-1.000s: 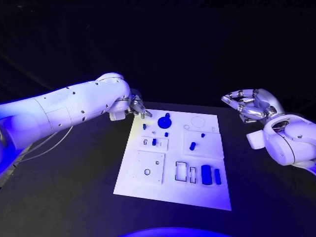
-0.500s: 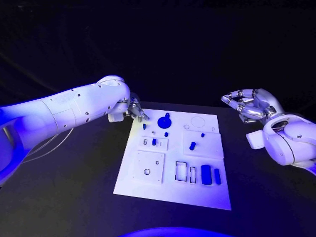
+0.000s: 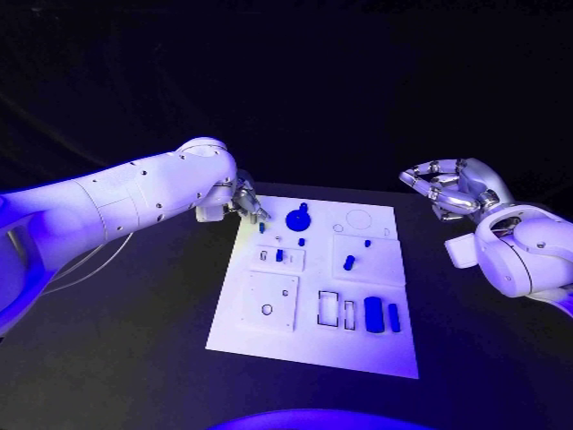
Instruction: Assemble the parts on the task board
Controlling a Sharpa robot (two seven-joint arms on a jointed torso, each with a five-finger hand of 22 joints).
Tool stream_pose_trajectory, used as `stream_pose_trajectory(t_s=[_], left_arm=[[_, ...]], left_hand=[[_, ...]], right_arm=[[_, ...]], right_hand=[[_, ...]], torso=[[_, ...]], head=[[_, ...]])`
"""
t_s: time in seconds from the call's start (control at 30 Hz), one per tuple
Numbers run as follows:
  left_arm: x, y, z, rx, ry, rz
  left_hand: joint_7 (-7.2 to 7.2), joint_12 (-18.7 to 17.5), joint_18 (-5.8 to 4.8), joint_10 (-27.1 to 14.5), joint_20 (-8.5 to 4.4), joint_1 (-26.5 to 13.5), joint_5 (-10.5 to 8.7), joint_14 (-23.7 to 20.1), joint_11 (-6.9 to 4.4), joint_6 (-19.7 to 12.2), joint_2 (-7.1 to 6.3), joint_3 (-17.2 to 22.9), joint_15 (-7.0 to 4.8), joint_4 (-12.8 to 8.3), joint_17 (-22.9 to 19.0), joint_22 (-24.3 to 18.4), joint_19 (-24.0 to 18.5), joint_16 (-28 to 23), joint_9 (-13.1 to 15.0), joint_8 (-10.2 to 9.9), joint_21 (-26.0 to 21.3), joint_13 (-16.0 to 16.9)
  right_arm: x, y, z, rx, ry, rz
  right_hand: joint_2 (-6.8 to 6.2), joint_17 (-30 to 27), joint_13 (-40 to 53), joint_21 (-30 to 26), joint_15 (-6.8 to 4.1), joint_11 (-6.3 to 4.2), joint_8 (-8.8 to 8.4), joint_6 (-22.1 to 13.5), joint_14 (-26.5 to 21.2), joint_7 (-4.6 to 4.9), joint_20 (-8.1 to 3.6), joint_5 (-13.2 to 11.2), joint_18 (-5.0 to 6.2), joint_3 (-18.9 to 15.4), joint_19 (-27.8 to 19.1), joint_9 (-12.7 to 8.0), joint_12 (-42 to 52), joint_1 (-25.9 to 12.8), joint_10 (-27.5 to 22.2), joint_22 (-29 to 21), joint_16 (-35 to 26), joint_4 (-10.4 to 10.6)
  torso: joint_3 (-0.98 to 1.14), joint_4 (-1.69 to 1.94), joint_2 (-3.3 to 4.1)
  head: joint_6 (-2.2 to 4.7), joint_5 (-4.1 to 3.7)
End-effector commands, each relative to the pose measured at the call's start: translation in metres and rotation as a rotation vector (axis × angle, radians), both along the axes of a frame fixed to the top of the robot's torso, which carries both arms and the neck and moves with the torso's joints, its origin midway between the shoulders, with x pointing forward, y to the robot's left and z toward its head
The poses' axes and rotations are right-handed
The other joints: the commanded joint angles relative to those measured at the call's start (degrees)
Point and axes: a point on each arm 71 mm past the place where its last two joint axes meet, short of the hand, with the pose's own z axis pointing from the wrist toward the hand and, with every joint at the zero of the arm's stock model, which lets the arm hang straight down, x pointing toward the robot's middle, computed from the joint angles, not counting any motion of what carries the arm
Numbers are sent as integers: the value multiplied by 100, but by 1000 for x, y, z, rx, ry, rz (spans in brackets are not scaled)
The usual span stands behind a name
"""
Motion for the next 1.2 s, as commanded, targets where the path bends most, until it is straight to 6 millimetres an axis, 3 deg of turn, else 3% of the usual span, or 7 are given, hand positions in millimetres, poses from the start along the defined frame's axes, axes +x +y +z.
stream_pose_trajectory(t_s=[0.03,0.63,0.93,1.2], left_arm=[[-2,-4,-1,-11,28,-28],[-2,-5,-3,-11,45,-36],[-2,-6,-4,-16,43,-34],[-2,-5,-4,-22,38,-24]], left_hand=[[4,46,59,28,54,30,8,596,-4,64,33,-37,44,-10,1510,285,11,21,-11,-6,-7,17],[-16,67,56,50,53,133,15,596,-22,137,83,-35,32,-21,1510,307,21,21,-36,-16,3,24],[-19,72,55,55,51,163,18,596,-26,151,103,-31,29,-22,1510,310,22,21,-44,-21,4,26],[-38,77,54,62,36,429,28,596,-44,195,239,46,12,-60,1510,320,26,21,-80,-54,7,12]], right_arm=[[0,2,0,1,-5,16],[0,3,-1,2,-4,19],[0,3,-1,1,-3,18],[0,3,-1,2,-3,19]], right_hand=[[1,1270,435,-29,-23,-4,18,-43,560,7,-28,11,-23,-37,469,9,-4,19,3,1378,-25,6],[14,1273,441,-28,-25,-7,29,-43,561,5,-30,34,-24,-32,469,12,3,53,9,1379,-24,-7],[21,1269,444,-29,-25,-7,33,-43,560,4,-30,40,-23,-28,469,13,6,63,12,1378,-25,-9],[33,1266,446,-28,-26,-8,36,-43,559,4,-31,46,-24,-24,470,14,7,71,13,1379,-26,-9]], torso=[[2,4,3],[2,3,5],[1,5,8],[2,2,6]], head=[[-6,16],[-13,6],[18,-5],[-17,6]])
